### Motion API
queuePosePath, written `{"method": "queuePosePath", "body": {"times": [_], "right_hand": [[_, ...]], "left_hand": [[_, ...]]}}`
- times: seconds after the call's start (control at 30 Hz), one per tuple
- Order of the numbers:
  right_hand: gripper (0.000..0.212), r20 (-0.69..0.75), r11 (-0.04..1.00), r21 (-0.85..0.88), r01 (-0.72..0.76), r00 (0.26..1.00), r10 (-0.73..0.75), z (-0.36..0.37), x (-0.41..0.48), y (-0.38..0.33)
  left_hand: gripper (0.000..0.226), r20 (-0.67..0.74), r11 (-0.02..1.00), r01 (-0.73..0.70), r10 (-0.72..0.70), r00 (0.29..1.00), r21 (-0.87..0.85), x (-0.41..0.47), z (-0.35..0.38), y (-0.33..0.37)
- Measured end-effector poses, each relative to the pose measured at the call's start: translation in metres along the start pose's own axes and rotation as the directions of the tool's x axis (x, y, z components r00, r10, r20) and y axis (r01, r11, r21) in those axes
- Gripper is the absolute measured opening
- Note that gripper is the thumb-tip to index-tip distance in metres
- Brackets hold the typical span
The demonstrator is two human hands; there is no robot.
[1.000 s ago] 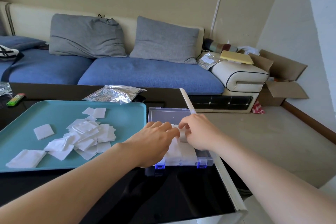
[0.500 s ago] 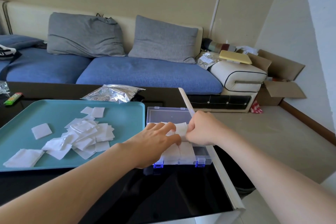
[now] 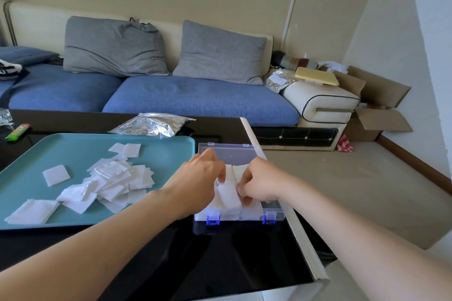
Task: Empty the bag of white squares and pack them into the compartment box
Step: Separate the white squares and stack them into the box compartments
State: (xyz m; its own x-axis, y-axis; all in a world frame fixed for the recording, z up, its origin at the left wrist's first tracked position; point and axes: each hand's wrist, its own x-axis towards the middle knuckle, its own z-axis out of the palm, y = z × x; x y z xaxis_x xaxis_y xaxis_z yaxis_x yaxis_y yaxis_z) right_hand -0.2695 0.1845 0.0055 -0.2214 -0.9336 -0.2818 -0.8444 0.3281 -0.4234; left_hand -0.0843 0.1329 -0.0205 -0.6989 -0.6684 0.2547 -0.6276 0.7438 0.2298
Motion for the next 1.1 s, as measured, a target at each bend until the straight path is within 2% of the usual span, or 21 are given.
{"method": "queuePosePath", "body": {"times": [0.17,0.27,0.37,0.47,0.53,0.6,0.7,0.77,0.93,1.1], "right_hand": [[0.014,-0.049,0.994,-0.111,-0.018,0.999,0.013,-0.005,-0.003,-0.003],[0.016,-0.173,0.988,-0.155,-0.007,0.985,-0.02,-0.008,-0.004,-0.01],[0.027,-0.267,0.986,-0.161,0.053,0.959,-0.095,-0.008,-0.001,-0.026],[0.032,-0.292,0.975,-0.173,0.139,0.938,-0.185,-0.001,0.002,-0.051],[0.03,-0.264,0.964,-0.183,0.194,0.935,-0.238,0.006,0.005,-0.069],[0.019,-0.219,0.944,-0.218,0.248,0.93,-0.294,0.014,0.008,-0.087],[0.006,-0.138,0.902,-0.281,0.327,0.917,-0.375,0.029,0.015,-0.114],[0.009,-0.09,0.876,-0.316,0.365,0.907,-0.411,0.04,0.022,-0.128],[0.013,0.023,0.819,-0.377,0.433,0.888,-0.459,0.067,0.042,-0.155],[0.03,0.173,0.724,-0.372,0.581,0.81,-0.561,0.082,0.059,-0.174]], "left_hand": [[0.046,-0.042,0.997,0.059,-0.057,0.997,0.042,0.004,-0.012,-0.006],[0.046,-0.051,0.98,0.126,-0.119,0.992,0.152,0.003,-0.025,-0.01],[0.041,0.003,0.945,0.18,-0.188,0.982,0.275,0.0,-0.038,-0.028],[0.038,0.116,0.912,0.272,-0.319,0.94,0.308,-0.005,-0.052,-0.056],[0.039,0.198,0.897,0.316,-0.385,0.901,0.309,-0.012,-0.063,-0.077],[0.041,0.253,0.891,0.353,-0.426,0.869,0.286,-0.018,-0.073,-0.097],[0.041,0.332,0.891,0.365,-0.441,0.833,0.268,-0.026,-0.082,-0.117],[0.037,0.391,0.898,0.337,-0.429,0.814,0.284,-0.026,-0.084,-0.123],[0.053,0.396,0.851,0.406,-0.517,0.759,0.334,-0.028,-0.085,-0.141],[0.052,0.377,0.853,0.454,-0.521,0.766,0.259,-0.035,-0.085,-0.162]]}}
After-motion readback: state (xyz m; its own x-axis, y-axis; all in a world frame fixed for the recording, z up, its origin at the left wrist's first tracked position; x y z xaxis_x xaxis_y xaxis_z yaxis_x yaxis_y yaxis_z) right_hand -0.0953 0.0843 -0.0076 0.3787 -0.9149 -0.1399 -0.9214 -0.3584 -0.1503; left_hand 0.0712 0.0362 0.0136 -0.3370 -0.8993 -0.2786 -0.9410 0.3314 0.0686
